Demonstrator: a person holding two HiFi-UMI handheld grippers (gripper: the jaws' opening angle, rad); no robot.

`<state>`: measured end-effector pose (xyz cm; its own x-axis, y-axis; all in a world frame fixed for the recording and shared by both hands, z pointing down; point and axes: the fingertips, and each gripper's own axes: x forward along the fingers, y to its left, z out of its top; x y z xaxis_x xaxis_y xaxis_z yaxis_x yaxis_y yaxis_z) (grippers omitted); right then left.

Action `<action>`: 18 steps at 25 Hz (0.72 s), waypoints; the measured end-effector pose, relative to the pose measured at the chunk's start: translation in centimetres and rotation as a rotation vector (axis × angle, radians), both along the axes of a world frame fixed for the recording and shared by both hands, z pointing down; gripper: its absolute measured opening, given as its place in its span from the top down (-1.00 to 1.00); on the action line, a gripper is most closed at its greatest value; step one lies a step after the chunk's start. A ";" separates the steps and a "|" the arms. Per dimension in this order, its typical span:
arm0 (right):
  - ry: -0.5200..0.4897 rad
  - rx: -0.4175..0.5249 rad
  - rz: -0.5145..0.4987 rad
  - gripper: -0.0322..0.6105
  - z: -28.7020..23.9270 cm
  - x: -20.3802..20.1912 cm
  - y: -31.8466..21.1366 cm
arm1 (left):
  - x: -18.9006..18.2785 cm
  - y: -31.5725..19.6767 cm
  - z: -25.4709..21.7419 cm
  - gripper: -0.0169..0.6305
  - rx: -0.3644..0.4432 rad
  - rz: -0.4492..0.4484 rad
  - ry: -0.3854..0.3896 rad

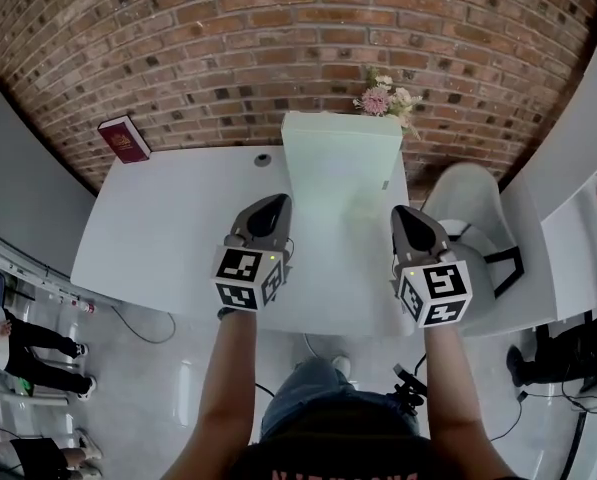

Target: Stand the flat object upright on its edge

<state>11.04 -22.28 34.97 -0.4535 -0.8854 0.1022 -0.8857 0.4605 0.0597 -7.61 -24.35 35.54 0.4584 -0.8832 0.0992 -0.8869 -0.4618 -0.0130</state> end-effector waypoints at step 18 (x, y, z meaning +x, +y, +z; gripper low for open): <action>-0.052 0.104 0.056 0.90 -7.7 -1.5 4.9 | -0.6 4.7 -6.6 0.95 0.112 0.001 -0.021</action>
<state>9.52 -17.34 27.27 -0.4056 -0.9139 -0.0142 -0.9128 0.4042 0.0582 -8.23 -19.63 28.96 0.4583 -0.8888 0.0097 -0.8853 -0.4574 -0.0836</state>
